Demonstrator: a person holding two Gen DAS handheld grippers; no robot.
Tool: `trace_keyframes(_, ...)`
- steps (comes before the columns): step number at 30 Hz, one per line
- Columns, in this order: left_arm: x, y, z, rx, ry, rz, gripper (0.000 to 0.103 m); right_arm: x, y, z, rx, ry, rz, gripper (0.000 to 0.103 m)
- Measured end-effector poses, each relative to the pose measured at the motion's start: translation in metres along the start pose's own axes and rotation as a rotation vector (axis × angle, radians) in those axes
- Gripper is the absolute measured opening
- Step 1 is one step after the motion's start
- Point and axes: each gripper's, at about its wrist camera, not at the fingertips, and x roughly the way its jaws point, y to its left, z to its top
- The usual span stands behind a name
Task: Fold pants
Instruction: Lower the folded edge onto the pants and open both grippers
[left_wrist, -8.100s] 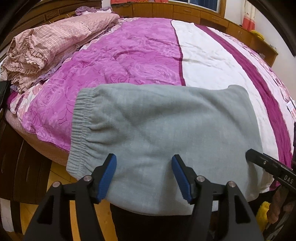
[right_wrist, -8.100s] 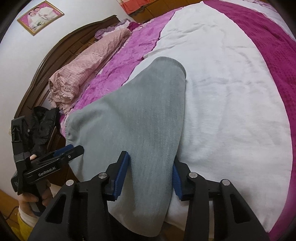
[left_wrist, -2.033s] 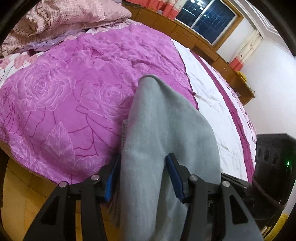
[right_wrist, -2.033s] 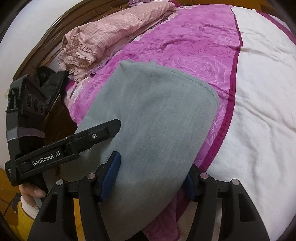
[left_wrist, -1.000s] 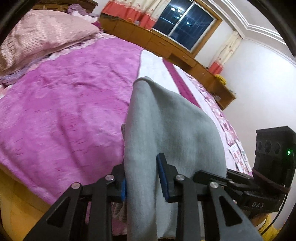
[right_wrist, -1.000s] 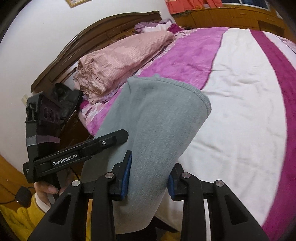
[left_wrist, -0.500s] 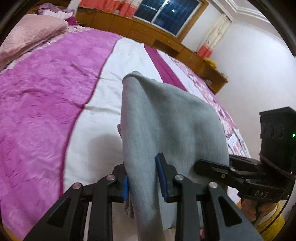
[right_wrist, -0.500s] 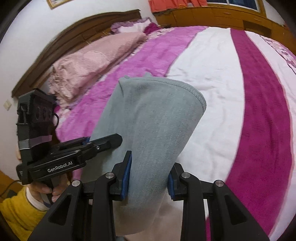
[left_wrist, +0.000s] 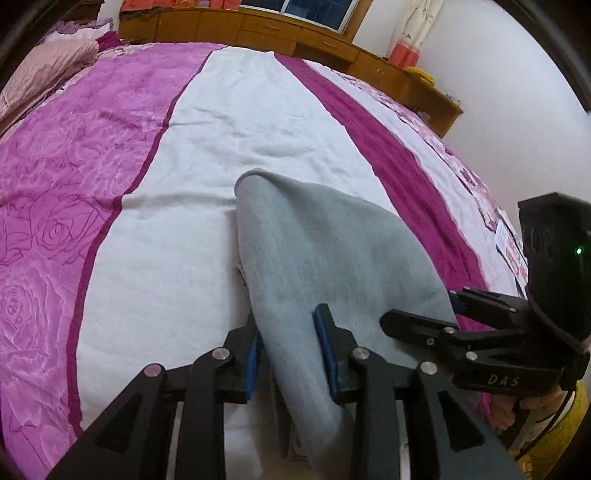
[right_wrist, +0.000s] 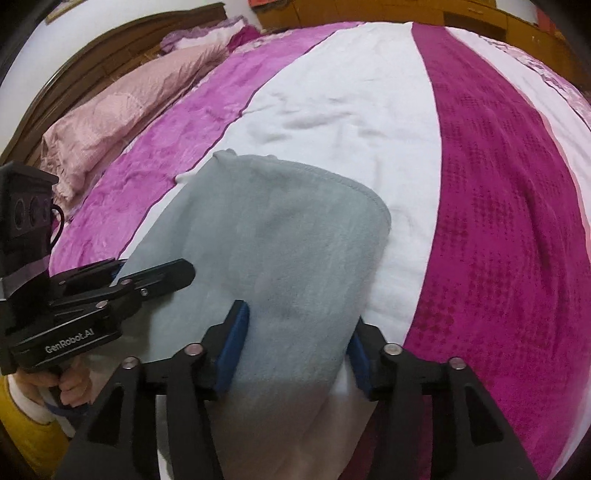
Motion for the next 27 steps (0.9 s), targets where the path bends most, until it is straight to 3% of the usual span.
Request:
trace_keyframes(2,-0.005,-0.003,0.0,0.013,0.005,0.015,0.037,-0.003,0.001,-0.002,-0.003,-0.014,-0.009,0.047)
trace_keyframes(12,-0.05,-0.026,-0.02,0.112,0.009,0.104,0.041,-0.052,0.019,-0.02,-0.027,-0.062,-0.159,0.047)
trace_keyframes(19,-0.071,-0.025,-0.05,0.105,-0.009,0.149,0.043,-0.085,0.027,-0.052,0.019,-0.081,-0.127,0.048)
trace_keyframes(22,-0.065,-0.02,-0.057,0.101,-0.002,0.169,0.044,-0.084,0.03,-0.067,0.033,-0.075,-0.115,0.047)
trace_keyframes(27,-0.054,-0.008,-0.065,0.088,0.008,0.182,0.054,-0.058,0.029,-0.081,0.026,-0.023,-0.194,0.047)
